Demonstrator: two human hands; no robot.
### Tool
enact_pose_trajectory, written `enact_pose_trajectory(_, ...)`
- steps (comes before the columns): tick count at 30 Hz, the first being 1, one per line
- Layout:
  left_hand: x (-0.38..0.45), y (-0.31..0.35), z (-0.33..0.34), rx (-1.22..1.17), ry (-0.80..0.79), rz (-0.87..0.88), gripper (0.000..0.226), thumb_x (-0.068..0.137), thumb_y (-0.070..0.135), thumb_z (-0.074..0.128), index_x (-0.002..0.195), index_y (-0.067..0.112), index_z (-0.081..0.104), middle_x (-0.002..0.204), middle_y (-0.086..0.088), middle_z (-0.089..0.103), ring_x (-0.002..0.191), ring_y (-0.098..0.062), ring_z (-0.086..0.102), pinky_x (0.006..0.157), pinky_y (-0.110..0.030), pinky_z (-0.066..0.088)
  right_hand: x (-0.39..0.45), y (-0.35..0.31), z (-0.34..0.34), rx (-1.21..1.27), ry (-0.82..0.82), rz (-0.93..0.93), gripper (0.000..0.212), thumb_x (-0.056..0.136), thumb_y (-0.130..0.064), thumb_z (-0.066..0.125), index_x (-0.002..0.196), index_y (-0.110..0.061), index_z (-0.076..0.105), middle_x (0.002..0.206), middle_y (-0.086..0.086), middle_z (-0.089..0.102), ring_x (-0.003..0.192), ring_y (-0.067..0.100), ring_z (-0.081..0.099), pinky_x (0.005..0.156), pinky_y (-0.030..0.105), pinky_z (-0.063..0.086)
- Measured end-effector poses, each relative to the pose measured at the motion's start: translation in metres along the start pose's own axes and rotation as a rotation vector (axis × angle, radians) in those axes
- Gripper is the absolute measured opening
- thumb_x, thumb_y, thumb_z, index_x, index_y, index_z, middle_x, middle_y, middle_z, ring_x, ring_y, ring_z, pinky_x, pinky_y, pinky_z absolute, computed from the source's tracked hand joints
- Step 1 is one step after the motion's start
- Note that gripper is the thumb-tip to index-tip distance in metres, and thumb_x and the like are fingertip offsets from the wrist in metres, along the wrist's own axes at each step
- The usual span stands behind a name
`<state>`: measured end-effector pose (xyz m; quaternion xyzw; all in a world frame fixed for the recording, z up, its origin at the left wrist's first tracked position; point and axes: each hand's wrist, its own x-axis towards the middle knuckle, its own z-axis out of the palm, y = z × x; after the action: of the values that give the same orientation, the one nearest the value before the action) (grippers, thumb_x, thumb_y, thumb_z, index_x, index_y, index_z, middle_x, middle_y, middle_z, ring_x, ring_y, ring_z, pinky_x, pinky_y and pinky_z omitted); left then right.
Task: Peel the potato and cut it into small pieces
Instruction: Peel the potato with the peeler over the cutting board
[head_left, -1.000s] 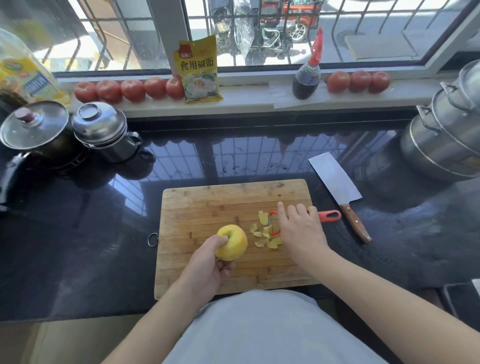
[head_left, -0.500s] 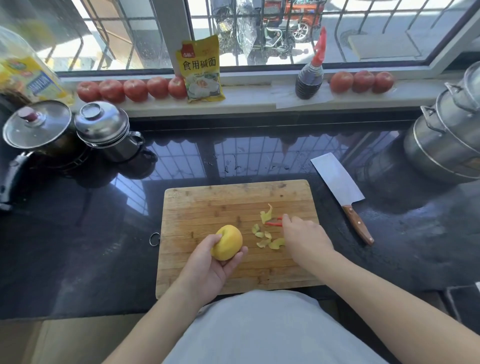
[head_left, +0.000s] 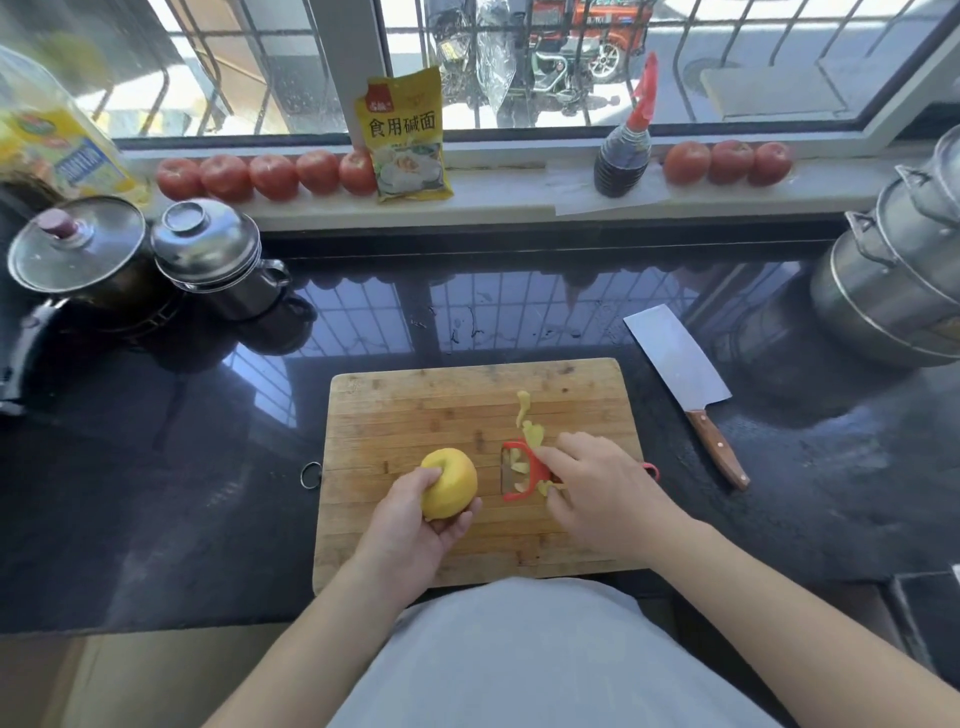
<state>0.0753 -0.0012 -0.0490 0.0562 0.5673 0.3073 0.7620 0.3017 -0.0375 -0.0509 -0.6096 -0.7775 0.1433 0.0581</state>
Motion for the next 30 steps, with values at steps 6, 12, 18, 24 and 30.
enact_pose_trajectory(6,0.002,-0.005,0.004,0.205,0.017,0.100,0.018,0.104,0.017,0.060,0.118,0.009,0.054,0.114,-0.022,0.065,0.090,-0.032,0.068,0.062,-0.037,0.060,0.007,-0.021,-0.013,-0.027,0.106,-0.180,0.029,0.101,-0.036,0.043,0.109,-0.020,0.066,0.088,-0.006,0.057,0.079,0.017,0.048,0.070,0.035,0.042)
enact_pose_trajectory(12,0.001,-0.007,0.006,0.279,0.048,0.171,0.013,0.103,0.018,0.062,0.110,0.012,0.054,0.104,-0.014,0.069,0.092,-0.027,0.066,0.063,-0.034,0.057,0.015,-0.027,-0.012,-0.135,0.124,-0.208,0.035,0.105,-0.041,0.038,0.092,-0.020,0.064,0.082,-0.004,0.056,0.075,0.021,0.050,0.067,0.036,0.041)
enact_pose_trajectory(18,0.000,-0.009,0.005,0.333,0.039,0.210,0.007,0.103,0.014,0.060,0.106,0.012,0.055,0.099,-0.012,0.065,0.090,-0.029,0.062,0.061,-0.032,0.052,0.016,-0.019,-0.011,-0.115,0.189,-0.198,0.035,0.104,-0.039,0.042,0.082,-0.020,0.061,0.075,-0.004,0.052,0.070,0.019,0.044,0.064,0.035,0.037)
enact_pose_trajectory(24,-0.004,-0.008,0.003,0.346,-0.025,0.180,0.006,0.103,0.016,0.057,0.107,0.015,0.062,0.107,-0.010,0.064,0.093,-0.026,0.059,0.068,-0.034,0.050,0.025,0.018,0.001,-0.224,0.144,-0.152,0.032,0.102,-0.038,0.049,0.080,-0.021,0.065,0.074,-0.004,0.057,0.070,0.020,0.052,0.065,0.036,0.041)
enact_pose_trajectory(30,-0.008,-0.009,0.003,0.287,-0.033,0.089,0.018,0.105,0.018,0.056,0.121,0.014,0.062,0.114,-0.015,0.063,0.090,-0.028,0.062,0.066,-0.033,0.053,0.030,0.046,0.014,-0.314,0.017,0.122,0.039,0.105,-0.041,0.037,0.088,-0.021,0.066,0.084,-0.001,0.063,0.082,0.026,0.060,0.074,0.040,0.042)
